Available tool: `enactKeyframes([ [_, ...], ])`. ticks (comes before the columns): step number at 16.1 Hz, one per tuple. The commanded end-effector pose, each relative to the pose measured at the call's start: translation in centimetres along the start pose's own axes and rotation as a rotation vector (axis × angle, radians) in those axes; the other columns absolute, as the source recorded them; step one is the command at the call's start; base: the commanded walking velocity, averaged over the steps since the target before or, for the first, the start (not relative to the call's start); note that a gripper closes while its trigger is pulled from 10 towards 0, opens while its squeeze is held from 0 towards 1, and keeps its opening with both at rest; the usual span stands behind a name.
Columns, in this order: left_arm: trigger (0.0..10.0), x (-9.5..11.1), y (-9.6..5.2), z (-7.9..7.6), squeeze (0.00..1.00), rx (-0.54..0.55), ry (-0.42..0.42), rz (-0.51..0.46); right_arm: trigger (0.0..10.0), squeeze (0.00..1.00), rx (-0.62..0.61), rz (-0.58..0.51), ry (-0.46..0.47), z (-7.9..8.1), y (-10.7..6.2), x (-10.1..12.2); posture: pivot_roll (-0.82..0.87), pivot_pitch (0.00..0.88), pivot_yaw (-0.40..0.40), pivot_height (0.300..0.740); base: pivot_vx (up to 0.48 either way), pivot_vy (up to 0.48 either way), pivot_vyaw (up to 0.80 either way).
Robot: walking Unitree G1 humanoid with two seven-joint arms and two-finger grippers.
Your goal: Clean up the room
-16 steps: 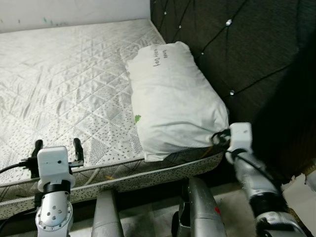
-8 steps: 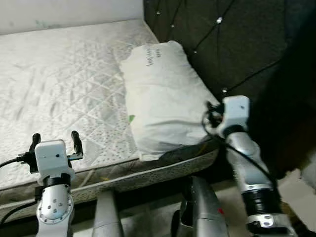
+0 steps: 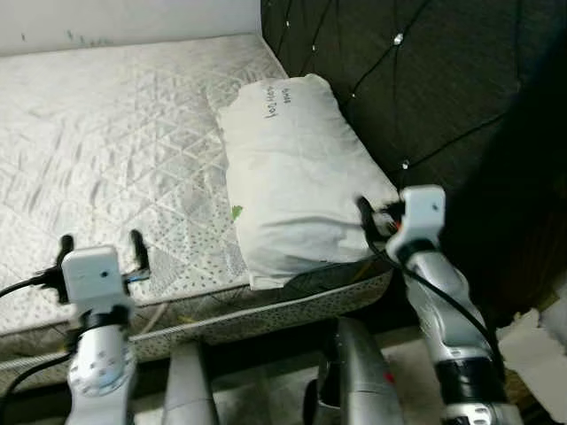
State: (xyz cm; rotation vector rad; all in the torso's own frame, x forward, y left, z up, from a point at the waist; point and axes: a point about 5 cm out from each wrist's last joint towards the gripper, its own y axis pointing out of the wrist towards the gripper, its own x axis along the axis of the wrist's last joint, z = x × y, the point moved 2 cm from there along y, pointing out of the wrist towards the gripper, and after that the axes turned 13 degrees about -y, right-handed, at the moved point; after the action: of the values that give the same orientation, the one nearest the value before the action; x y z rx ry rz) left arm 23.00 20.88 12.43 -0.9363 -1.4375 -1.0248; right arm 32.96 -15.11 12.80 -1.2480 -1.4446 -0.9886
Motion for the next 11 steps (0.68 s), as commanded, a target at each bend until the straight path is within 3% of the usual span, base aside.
enactKeyframes([
  [1, 10.0, 0.2, 0.3, -0.4, 0.00, 0.001, -0.014, -0.015, 10.0, 1.00, 0.051, -0.098, 0.036, 1.5, 0.6, 2.5, 0.01, 0.000, 0.004, 0.558, 0.000, 0.000, 0.00],
  [2, 10.0, 0.3, 0.4, -0.5, 0.00, 0.005, -0.017, -0.020, 10.0, 1.00, 0.086, -0.125, 0.050, 2.5, 0.6, 3.2, 0.01, 0.000, 0.004, 0.558, 0.000, 0.000, 0.00],
  [3, 10.0, 0.4, 0.7, -0.6, 0.00, 0.016, -0.023, -0.032, 10.0, 0.04, 0.137, -0.156, 0.070, 4.0, 0.6, 4.0, 0.01, 0.000, 0.004, 0.558, 0.000, 0.000, 0.00],
  [9, 10.0, 0.2, 0.9, -1.2, 0.00, -0.003, -0.055, -0.026, 10.0, 0.00, 0.247, -0.211, 0.188, 6.4, 0.9, 6.0, 0.01, 0.000, -0.001, 0.562, 0.000, 0.000, 0.00],
  [11, 10.0, 0.0, 0.9, -1.7, 0.00, -0.017, -0.065, -0.020, 10.0, 0.00, 0.263, -0.223, 0.204, 6.8, 1.1, 6.6, 0.00, 0.000, 0.001, 0.592, 0.000, 0.000, 0.00],
])
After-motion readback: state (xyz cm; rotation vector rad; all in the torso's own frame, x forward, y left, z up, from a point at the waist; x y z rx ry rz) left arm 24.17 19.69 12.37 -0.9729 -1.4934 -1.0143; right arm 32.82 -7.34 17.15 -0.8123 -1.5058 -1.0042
